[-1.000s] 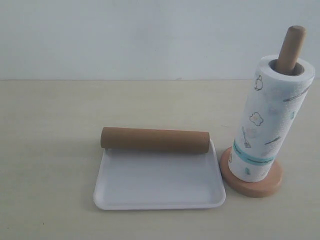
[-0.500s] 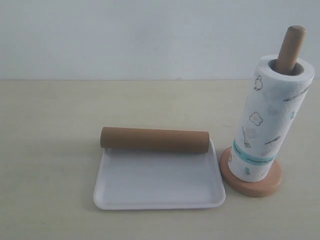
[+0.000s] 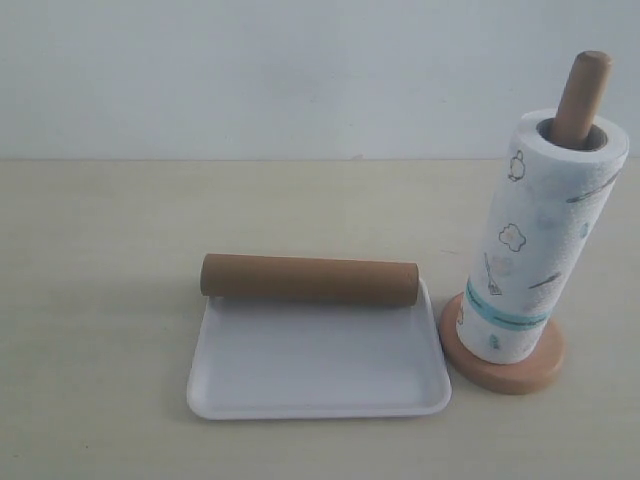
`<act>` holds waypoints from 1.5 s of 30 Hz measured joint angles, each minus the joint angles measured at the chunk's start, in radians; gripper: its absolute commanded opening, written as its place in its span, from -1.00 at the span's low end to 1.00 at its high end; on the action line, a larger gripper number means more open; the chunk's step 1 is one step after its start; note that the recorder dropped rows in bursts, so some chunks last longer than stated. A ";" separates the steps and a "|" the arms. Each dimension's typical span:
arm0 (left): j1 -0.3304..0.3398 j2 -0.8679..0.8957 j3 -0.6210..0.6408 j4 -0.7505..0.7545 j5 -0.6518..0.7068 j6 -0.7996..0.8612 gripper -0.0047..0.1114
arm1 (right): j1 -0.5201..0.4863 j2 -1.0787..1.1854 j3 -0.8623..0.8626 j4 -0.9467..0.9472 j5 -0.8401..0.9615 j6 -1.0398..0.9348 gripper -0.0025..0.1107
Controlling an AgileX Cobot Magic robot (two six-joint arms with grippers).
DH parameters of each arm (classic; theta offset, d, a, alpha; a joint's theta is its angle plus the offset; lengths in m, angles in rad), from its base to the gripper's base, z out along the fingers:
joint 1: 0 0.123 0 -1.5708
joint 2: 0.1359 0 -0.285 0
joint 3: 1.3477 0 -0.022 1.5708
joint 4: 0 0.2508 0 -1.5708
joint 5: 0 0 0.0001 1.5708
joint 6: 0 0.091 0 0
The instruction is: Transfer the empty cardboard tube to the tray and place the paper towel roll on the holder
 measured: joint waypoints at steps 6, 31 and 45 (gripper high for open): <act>0.136 -0.011 0.040 0.000 0.074 -0.046 -0.84 | 0.000 0.000 0.000 0.000 0.000 0.000 -0.96; 0.167 -0.011 0.040 0.000 0.152 -0.047 -0.84 | 0.000 0.000 0.000 0.000 -0.002 0.000 -0.96; 0.167 -0.011 0.040 0.000 0.152 -0.047 -0.84 | 0.000 0.000 0.000 0.000 -0.002 0.000 -0.96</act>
